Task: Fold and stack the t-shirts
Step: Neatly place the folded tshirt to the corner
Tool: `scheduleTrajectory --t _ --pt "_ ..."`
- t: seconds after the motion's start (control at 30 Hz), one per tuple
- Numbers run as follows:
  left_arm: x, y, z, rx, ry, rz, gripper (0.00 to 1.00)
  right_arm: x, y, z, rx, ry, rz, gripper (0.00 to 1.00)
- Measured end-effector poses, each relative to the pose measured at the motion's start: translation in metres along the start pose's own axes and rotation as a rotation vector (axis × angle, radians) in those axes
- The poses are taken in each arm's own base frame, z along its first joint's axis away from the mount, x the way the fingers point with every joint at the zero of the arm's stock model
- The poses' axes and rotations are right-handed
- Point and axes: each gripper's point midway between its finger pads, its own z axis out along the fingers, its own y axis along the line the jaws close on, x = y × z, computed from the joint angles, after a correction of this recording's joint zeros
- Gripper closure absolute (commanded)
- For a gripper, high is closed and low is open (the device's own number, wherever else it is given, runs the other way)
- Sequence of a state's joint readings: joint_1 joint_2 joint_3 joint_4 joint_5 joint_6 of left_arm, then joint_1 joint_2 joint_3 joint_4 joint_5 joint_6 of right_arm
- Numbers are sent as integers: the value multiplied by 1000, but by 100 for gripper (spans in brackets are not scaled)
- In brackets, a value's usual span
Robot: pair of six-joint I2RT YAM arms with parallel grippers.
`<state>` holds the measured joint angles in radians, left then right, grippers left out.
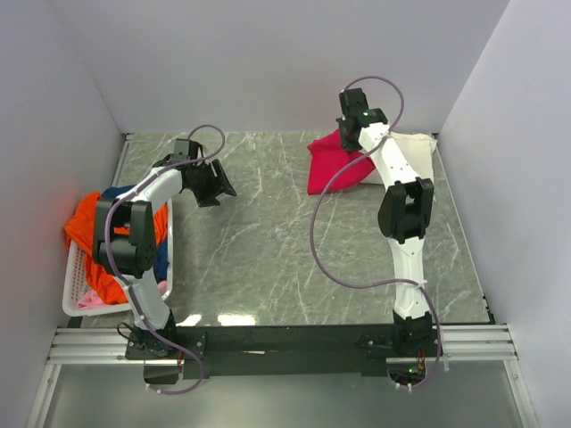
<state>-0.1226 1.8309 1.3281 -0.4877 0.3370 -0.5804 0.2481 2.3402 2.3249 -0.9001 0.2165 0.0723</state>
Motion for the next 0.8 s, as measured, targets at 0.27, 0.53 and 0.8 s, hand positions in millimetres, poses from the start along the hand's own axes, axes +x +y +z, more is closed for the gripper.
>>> scheduleTrajectory --t 0.27,0.53,0.8 --pt "7 10 15 -23 38 -33 31 -25 -52 4 70 -70 -11 100" --pt "0 7 19 -25 34 -64 31 -39 -86 9 38 -116 36 100" --pt "4 13 32 -45 63 -100 32 -51 -88 3 -44 -157 60 100"
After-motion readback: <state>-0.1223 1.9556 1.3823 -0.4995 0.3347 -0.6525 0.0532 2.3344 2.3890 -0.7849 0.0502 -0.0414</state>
